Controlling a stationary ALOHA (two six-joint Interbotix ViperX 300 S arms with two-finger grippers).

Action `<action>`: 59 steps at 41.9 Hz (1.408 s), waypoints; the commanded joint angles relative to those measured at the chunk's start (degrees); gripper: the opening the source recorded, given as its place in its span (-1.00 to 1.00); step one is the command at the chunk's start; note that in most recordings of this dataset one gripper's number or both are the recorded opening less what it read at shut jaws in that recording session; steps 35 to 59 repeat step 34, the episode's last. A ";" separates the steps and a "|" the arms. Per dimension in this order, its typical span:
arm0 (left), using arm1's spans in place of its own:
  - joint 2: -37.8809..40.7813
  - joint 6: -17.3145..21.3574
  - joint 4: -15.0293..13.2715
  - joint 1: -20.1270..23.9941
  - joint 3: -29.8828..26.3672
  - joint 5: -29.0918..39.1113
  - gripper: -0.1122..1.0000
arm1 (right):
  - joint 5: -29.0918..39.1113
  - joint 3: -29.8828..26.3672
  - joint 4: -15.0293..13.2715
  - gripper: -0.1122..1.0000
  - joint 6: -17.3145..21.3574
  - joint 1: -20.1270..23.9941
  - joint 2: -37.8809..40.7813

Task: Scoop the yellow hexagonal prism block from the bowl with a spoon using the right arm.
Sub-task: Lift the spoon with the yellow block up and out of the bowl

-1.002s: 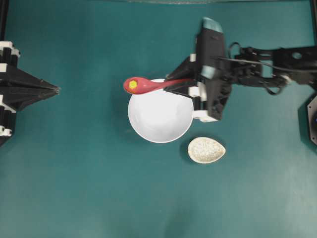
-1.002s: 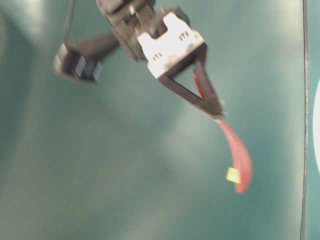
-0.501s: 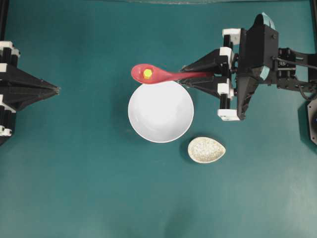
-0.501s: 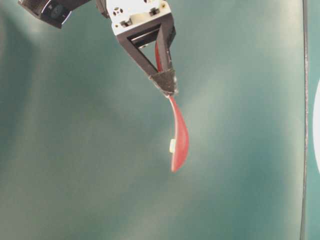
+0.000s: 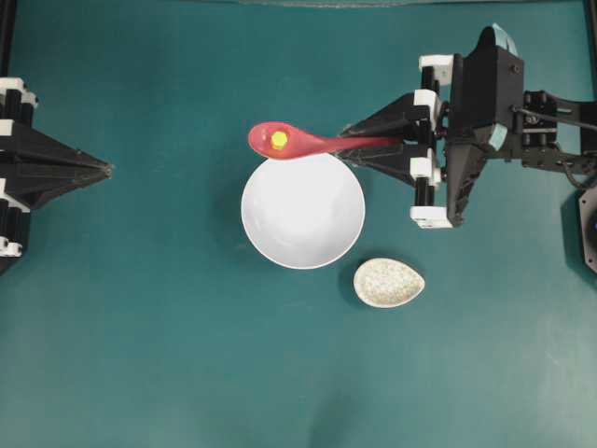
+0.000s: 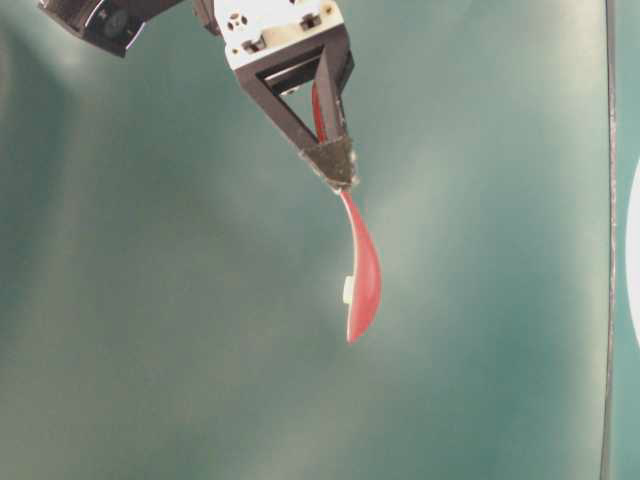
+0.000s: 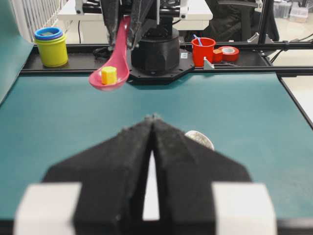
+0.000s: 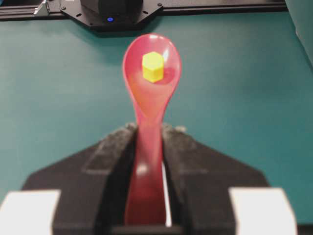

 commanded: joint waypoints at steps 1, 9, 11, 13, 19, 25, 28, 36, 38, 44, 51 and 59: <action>0.18 -0.09 0.09 0.00 -1.41 -0.53 -0.79 | 0.09 -0.18 0.09 -0.41 0.18 0.09 -1.85; 0.09 -0.09 0.09 0.09 -1.41 -0.62 -0.79 | 2.29 1.58 0.18 -0.41 0.26 0.09 -4.83; 0.09 -0.09 0.09 0.00 -1.49 -0.62 -0.79 | 2.55 2.11 0.26 -0.41 0.26 0.26 -5.71; 0.09 -0.09 0.09 0.09 -1.49 -0.62 -0.79 | 2.72 2.55 0.26 -0.41 0.26 0.62 -6.59; 0.00 -0.09 0.09 0.09 -1.41 -0.70 -0.79 | 2.72 3.60 0.26 -0.41 0.35 1.67 -8.44; 0.26 -0.09 0.09 0.09 -1.41 -0.62 -0.79 | 2.81 4.04 0.35 -0.41 0.35 2.90 -8.88; 0.35 -0.09 0.09 0.00 -1.41 -0.70 -0.79 | 2.81 4.04 0.35 -0.41 0.35 3.08 -8.88; 0.35 -0.09 0.09 0.00 -1.41 -0.53 -0.79 | 2.81 4.04 0.88 -0.41 0.35 3.25 -8.88; 0.35 -0.09 0.09 0.00 -1.41 -0.53 -0.79 | 2.81 4.04 0.88 -0.41 0.35 3.25 -8.88; 0.35 -0.09 0.09 0.00 -1.41 -0.53 -0.79 | 2.81 4.04 0.88 -0.41 0.35 3.25 -8.88; 0.35 -0.09 0.09 0.00 -1.41 -0.53 -0.79 | 2.81 4.04 0.88 -0.41 0.35 3.25 -8.88; 0.35 -0.09 0.09 0.00 -1.41 -0.53 -0.79 | 2.81 4.04 0.88 -0.41 0.35 3.25 -8.88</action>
